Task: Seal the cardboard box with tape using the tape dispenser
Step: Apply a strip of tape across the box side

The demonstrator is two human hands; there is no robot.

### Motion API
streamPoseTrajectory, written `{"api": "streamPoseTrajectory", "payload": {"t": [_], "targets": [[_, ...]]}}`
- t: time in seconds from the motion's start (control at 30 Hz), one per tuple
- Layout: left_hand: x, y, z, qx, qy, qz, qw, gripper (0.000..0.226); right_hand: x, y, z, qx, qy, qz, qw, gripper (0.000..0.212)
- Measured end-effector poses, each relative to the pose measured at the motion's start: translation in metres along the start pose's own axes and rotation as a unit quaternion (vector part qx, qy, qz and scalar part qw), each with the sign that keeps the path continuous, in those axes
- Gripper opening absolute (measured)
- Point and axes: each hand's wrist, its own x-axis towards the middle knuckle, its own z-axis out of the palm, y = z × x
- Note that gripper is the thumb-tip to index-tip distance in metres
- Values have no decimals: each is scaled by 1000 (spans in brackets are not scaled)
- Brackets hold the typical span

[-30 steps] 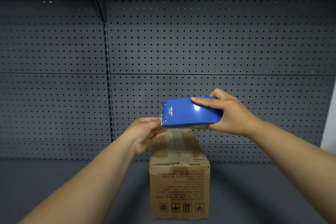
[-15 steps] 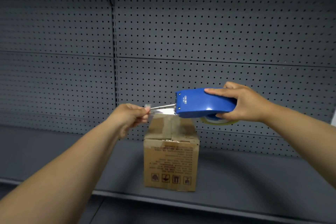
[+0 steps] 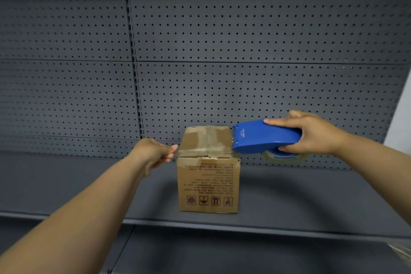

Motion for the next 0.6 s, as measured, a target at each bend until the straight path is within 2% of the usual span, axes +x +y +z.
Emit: {"api": "streamPoseTrajectory", "payload": {"t": [0.23,0.6], "targets": [[8,-8,3,9,-13,-25,1000,24,0,1,8,-3,-10,4,1000,64],[17,-16,7,-21,-54,-121,991,19,8,11,16,-10,-38,13,999,64]]}}
